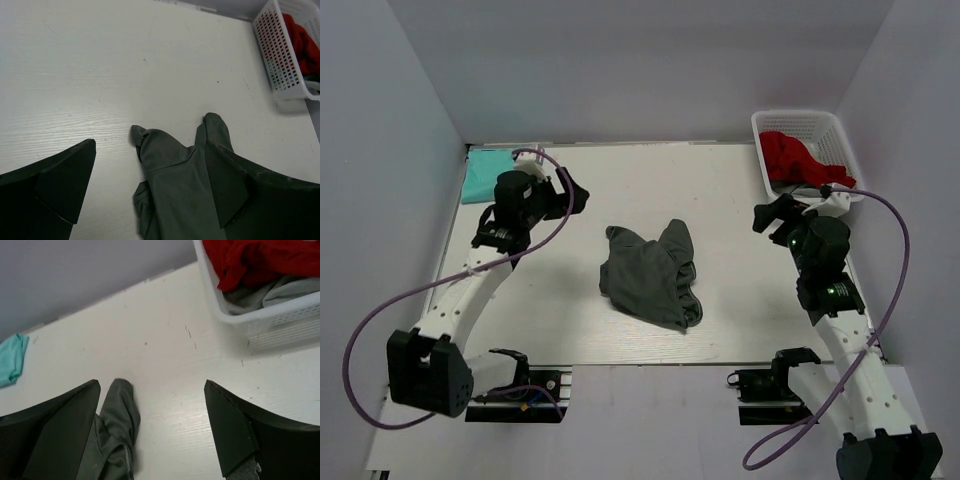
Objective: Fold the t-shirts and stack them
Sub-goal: Flatten out the tshirt
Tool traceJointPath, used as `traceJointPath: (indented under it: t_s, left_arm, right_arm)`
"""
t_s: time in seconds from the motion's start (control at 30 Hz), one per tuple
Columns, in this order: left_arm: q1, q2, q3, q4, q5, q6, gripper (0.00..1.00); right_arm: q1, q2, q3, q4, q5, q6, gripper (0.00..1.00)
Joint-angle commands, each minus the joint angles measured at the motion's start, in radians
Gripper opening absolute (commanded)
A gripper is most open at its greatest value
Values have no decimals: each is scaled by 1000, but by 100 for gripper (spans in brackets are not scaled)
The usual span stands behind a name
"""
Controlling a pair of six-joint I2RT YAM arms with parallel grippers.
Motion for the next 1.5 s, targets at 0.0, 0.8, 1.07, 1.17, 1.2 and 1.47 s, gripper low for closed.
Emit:
traceJointPath:
  t_s: [0.0,0.8,1.07,1.17,1.2,1.47]
  left_arm:
    - [-9,98,96,-13,76,3,100]
    - [-111,887,436,-201,258,38,75]
    - [-129,792,324,-231,150,28,77]
    - [-129,792,304,-231,131,17,70]
    - [-138,792,304,-231,131,17,65]
    - [-138,821,330,-195,131,6,0]
  right_arm:
    - [4,86,42,4,-122,-67,90]
    - [166,956,478,10,-287,-113,90]
    - [226,1102,551,-9,-229,-109,90]
    - [246,1128,545,4,-223,-101,89]
    - [254,1136,544,7,-210,-96,88]
    - [282,1220,557,44,-181,-70,52]
